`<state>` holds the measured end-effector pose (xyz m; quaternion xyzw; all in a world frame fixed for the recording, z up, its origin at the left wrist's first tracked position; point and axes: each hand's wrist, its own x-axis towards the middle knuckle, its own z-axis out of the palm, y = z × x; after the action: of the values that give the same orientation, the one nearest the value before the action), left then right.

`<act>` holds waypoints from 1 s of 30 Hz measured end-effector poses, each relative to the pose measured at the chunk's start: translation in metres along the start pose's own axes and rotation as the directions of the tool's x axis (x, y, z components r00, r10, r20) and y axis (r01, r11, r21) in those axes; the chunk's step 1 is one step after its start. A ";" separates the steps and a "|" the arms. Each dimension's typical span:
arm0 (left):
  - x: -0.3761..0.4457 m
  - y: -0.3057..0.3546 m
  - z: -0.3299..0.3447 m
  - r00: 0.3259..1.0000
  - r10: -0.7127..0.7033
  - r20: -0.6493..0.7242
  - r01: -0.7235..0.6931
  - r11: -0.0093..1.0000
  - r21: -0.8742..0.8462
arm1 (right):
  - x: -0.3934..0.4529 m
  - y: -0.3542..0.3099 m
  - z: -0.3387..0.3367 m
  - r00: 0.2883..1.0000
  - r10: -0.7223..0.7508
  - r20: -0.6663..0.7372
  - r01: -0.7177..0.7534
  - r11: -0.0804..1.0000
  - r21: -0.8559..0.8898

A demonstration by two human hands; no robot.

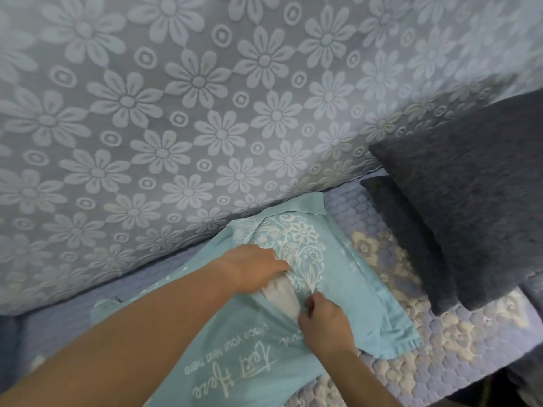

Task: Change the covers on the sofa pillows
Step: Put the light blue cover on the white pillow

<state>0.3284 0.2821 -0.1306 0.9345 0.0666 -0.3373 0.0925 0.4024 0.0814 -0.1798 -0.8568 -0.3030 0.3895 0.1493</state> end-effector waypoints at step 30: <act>-0.042 0.005 0.041 0.950 0.312 -0.012 -0.308 0.944 0.118 | -0.029 0.020 0.011 0.907 -0.037 0.420 -0.088 0.958 0.275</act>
<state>0.2720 0.2652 -0.1341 0.9422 -0.0990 -0.3073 0.0897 0.3873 0.0471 -0.1800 -0.7257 -0.2570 0.6067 0.1982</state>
